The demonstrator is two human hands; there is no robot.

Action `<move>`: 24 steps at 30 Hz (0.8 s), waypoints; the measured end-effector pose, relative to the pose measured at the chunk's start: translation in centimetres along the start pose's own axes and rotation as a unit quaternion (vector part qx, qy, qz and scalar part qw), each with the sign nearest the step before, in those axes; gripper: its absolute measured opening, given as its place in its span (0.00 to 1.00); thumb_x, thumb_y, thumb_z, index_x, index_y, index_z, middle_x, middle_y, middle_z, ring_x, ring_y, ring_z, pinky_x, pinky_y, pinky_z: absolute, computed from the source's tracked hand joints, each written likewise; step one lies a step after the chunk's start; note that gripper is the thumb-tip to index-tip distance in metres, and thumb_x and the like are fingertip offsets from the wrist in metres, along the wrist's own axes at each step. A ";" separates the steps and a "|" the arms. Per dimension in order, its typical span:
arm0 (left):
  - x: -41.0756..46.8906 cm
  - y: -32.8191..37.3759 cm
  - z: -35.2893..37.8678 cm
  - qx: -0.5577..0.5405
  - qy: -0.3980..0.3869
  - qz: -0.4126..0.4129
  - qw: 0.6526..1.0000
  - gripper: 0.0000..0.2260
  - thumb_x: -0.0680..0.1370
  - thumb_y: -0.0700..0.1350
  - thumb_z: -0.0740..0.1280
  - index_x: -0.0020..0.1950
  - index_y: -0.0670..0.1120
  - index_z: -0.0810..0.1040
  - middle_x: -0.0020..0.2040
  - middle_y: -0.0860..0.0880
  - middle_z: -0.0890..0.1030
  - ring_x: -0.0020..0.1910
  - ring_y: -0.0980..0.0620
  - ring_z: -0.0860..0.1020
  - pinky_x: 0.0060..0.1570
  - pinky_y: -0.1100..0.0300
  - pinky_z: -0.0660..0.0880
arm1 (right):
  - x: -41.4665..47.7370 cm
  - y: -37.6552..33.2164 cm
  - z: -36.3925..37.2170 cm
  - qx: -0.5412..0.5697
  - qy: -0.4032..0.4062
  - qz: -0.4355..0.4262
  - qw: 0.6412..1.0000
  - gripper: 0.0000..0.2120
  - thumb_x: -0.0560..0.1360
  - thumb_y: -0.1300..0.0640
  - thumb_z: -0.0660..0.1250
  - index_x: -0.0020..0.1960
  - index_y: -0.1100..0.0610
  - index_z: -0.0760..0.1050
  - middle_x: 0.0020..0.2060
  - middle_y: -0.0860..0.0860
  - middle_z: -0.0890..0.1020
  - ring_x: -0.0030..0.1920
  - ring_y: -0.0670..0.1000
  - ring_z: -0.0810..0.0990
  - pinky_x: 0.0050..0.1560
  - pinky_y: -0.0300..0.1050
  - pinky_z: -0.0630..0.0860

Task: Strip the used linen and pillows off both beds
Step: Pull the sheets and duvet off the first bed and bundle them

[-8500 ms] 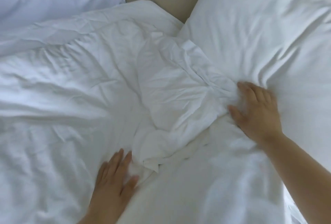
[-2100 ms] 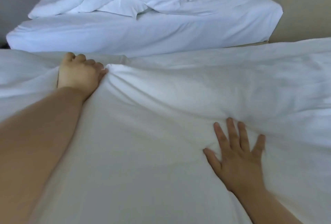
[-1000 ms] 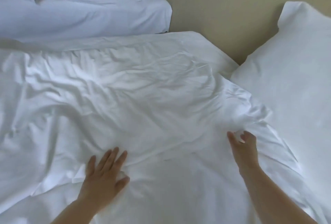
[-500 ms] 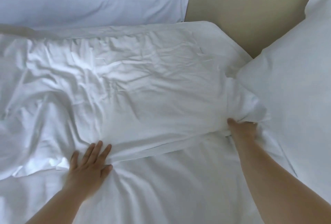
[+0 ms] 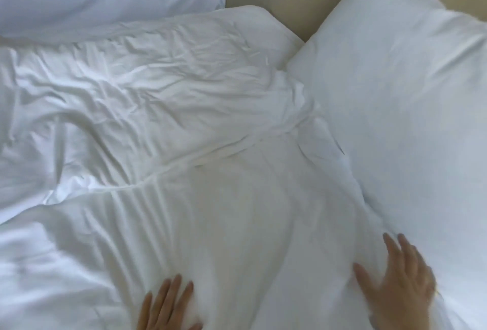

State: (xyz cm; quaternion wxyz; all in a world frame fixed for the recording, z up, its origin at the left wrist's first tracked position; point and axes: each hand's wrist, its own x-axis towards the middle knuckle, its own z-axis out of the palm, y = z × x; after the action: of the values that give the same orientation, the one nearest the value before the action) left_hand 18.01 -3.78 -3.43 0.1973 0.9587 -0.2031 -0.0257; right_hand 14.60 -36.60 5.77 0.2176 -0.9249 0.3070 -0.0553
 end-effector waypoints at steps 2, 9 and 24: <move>-3.4 1.8 -0.3 -0.027 -0.066 0.016 0.997 0.26 0.78 0.61 0.40 0.76 0.57 0.45 0.76 0.60 0.44 0.74 0.64 0.44 0.71 0.64 0.43 | -1.9 1.0 -1.8 0.087 -0.091 0.159 0.979 0.33 0.73 0.51 0.66 0.73 0.58 0.57 0.71 0.59 0.65 0.70 0.57 0.63 0.68 0.51 0.58; -11.0 4.4 -2.5 -0.036 -0.185 0.063 0.980 0.40 0.68 0.73 0.46 0.75 0.56 0.44 0.76 0.62 0.43 0.74 0.66 0.42 0.70 0.69 0.43 | -5.1 4.4 -4.9 -0.052 -0.094 0.218 0.970 0.36 0.73 0.49 0.67 0.73 0.63 0.57 0.70 0.62 0.65 0.70 0.62 0.62 0.69 0.54 0.57; -11.8 3.3 -8.8 -0.150 -0.069 -0.179 0.970 0.26 0.59 0.62 0.63 0.49 0.48 0.82 0.49 0.41 0.83 0.52 0.42 0.80 0.56 0.49 0.72 | -6.5 2.8 -8.9 0.130 -0.007 0.154 0.979 0.10 0.76 0.62 0.62 0.49 0.70 0.76 0.38 0.59 0.74 0.40 0.55 0.70 0.38 0.44 0.64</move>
State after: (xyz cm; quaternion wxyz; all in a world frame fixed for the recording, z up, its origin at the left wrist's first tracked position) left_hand 7.04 1.39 5.63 0.3168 0.9348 -0.0353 -0.1564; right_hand 5.79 -38.07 12.74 0.3445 -0.8306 0.4342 -0.0541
